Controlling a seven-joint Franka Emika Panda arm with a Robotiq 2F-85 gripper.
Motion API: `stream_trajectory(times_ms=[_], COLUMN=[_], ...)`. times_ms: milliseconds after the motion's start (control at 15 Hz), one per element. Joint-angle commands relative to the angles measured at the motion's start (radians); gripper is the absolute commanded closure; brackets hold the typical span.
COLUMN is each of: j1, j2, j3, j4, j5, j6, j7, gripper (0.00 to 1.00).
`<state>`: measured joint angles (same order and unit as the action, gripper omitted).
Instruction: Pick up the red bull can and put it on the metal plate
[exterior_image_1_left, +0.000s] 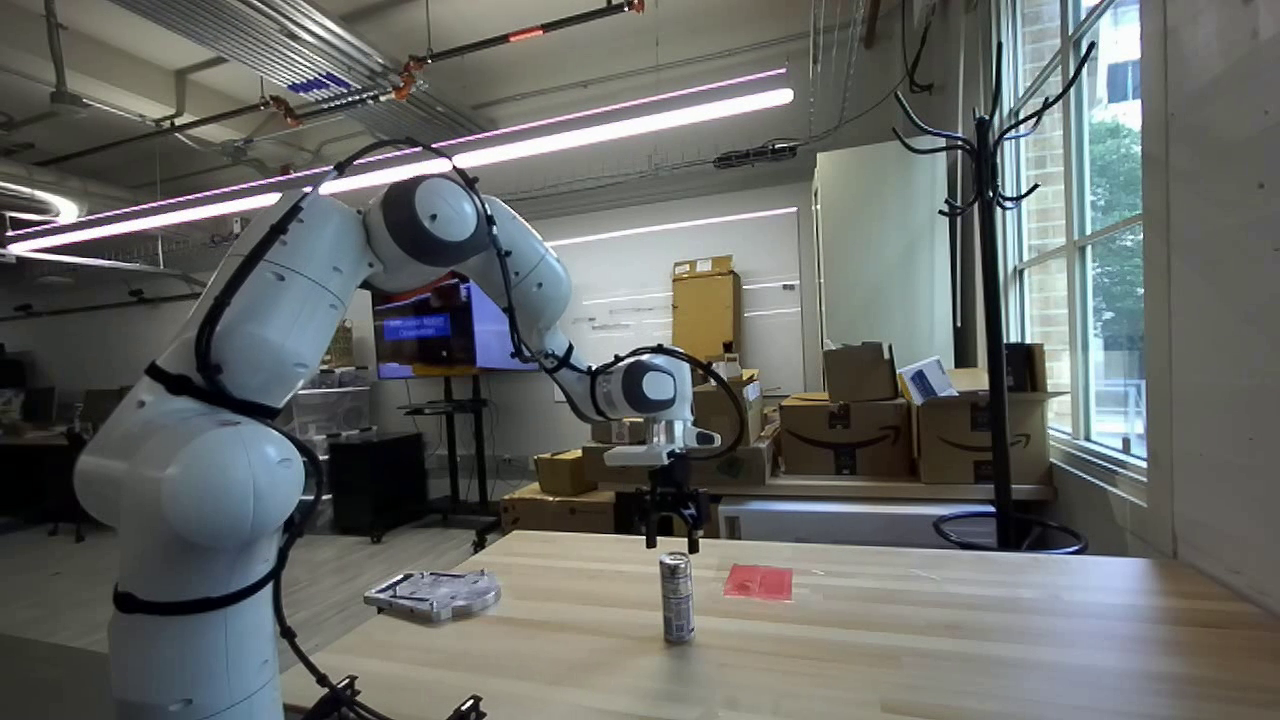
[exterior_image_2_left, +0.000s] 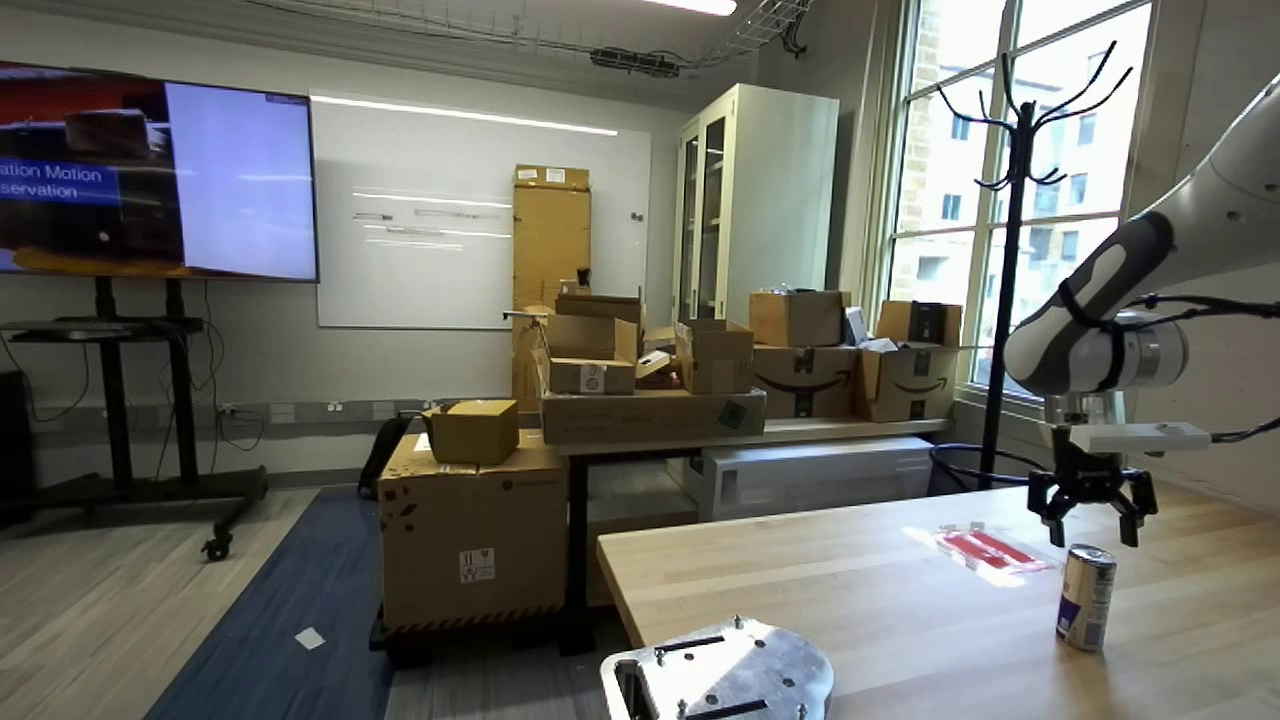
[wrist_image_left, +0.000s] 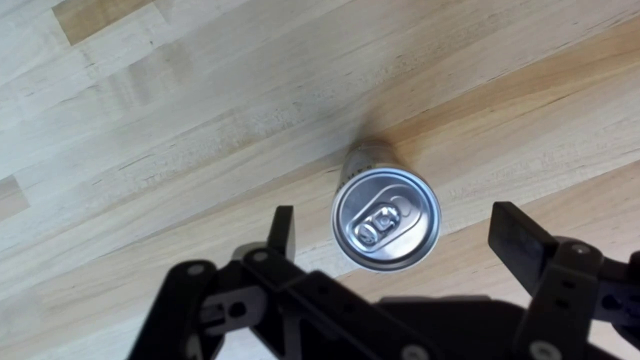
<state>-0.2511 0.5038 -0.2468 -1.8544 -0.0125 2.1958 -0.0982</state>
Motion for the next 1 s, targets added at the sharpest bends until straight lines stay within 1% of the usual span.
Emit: stream_trajectory(times_ms=[0, 533, 933], j1=[-0.034, -0.059, -0.051], j2=[0.055, 0.117, 0.081], j3=[0.026, 0.040, 0.044], j4=[0.066, 0.111, 0.074], j5=[0.021, 0.056, 0.050], j6=[-0.020, -0.016, -0.005], j7=[0.007, -0.001, -0.002], gripper=[0.00, 0.00, 0.00])
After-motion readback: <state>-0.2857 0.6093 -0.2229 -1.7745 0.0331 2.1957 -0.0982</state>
